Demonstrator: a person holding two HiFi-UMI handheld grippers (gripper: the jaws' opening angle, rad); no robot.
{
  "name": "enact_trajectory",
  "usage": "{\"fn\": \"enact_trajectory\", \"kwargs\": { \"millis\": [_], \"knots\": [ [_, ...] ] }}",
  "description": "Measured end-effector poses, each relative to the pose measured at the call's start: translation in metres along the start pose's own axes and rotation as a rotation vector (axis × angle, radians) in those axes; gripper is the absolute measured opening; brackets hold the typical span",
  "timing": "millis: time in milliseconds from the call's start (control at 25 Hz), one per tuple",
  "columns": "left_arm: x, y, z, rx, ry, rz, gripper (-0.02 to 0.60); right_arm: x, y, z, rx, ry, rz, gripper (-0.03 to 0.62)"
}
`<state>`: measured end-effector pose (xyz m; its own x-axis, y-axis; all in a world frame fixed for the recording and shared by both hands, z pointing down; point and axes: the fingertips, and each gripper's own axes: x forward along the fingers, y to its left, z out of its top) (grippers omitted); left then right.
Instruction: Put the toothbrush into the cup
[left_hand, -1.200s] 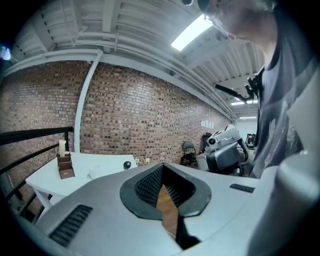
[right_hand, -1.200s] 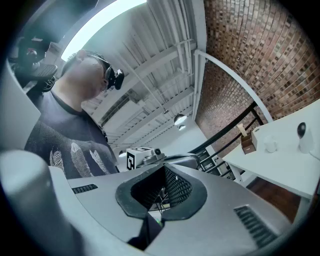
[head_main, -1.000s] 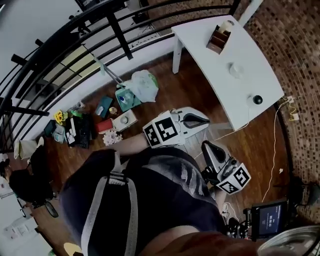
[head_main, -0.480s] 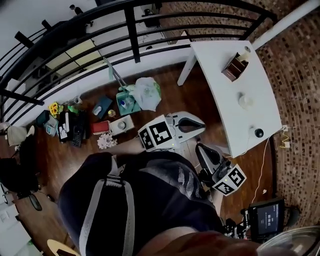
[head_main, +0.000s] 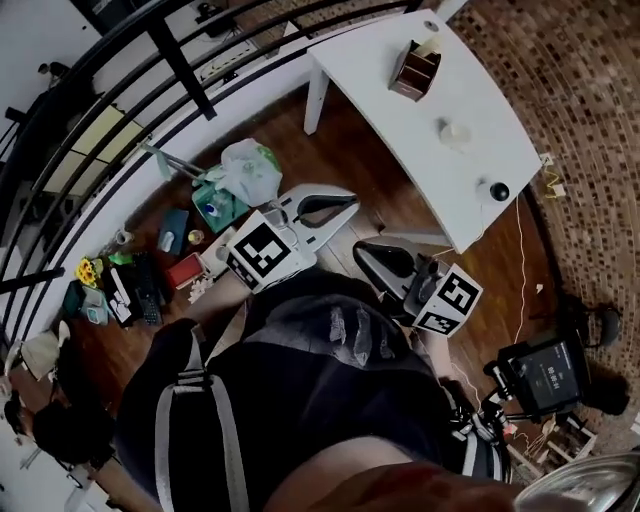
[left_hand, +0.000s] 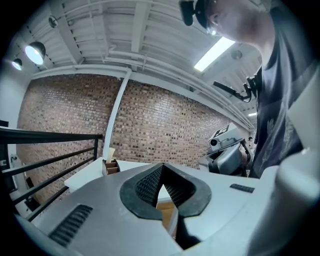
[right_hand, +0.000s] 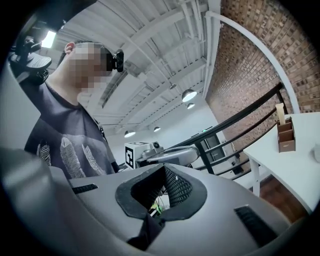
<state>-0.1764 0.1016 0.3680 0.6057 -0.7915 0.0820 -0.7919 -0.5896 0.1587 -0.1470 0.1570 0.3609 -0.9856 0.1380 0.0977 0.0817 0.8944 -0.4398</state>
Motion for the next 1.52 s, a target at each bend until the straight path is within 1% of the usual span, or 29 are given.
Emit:
{"fn": "enact_trajectory", "kwargs": {
  "millis": [160,320,400,520,640,720,840,1000,1240,1320,1400,1520],
  "knots": [
    [0.016,0.001,0.002,-0.016,0.006,-0.054,-0.005,-0.003,-0.01,0.0,0.04,-0.004,-0.042,-0.006],
    [0.026,0.009,0.002,-0.019,0.016,-0.097,-0.005,0.001,-0.024,0.005,0.053,-0.012,-0.077,-0.006],
    [0.022,0.015,-0.003,-0.016,0.03,-0.086,-0.005,0.008,-0.028,0.003,0.059,-0.014,-0.067,-0.006],
    [0.031,0.02,0.005,0.0,0.024,-0.049,-0.005,0.008,-0.038,0.009,0.036,-0.009,-0.029,-0.006],
    [0.06,0.014,0.012,0.027,0.039,-0.043,-0.005,-0.01,-0.052,0.021,0.023,-0.013,-0.022,-0.005],
    [0.076,0.009,0.015,0.031,0.049,-0.041,-0.005,-0.02,-0.057,0.024,0.02,0.009,-0.001,-0.006],
    [0.091,0.003,0.019,0.043,0.06,-0.059,-0.005,-0.027,-0.061,0.026,0.018,0.024,0.01,-0.006],
    [0.119,-0.001,0.026,0.049,0.065,-0.08,-0.005,-0.047,-0.077,0.035,0.027,0.005,-0.003,-0.006],
    [0.172,-0.014,0.028,0.058,0.124,-0.1,-0.005,-0.091,-0.106,0.049,0.052,-0.033,-0.004,-0.005],
    [0.184,-0.021,0.026,0.065,0.142,-0.095,-0.005,-0.105,-0.108,0.051,0.052,-0.041,0.011,-0.006],
    [0.194,-0.027,0.023,0.066,0.162,-0.074,-0.005,-0.119,-0.111,0.05,0.053,-0.056,0.03,-0.006],
    [0.21,-0.028,0.022,0.07,0.173,-0.066,-0.005,-0.134,-0.122,0.049,0.067,-0.087,0.019,-0.005]
  ]
}}
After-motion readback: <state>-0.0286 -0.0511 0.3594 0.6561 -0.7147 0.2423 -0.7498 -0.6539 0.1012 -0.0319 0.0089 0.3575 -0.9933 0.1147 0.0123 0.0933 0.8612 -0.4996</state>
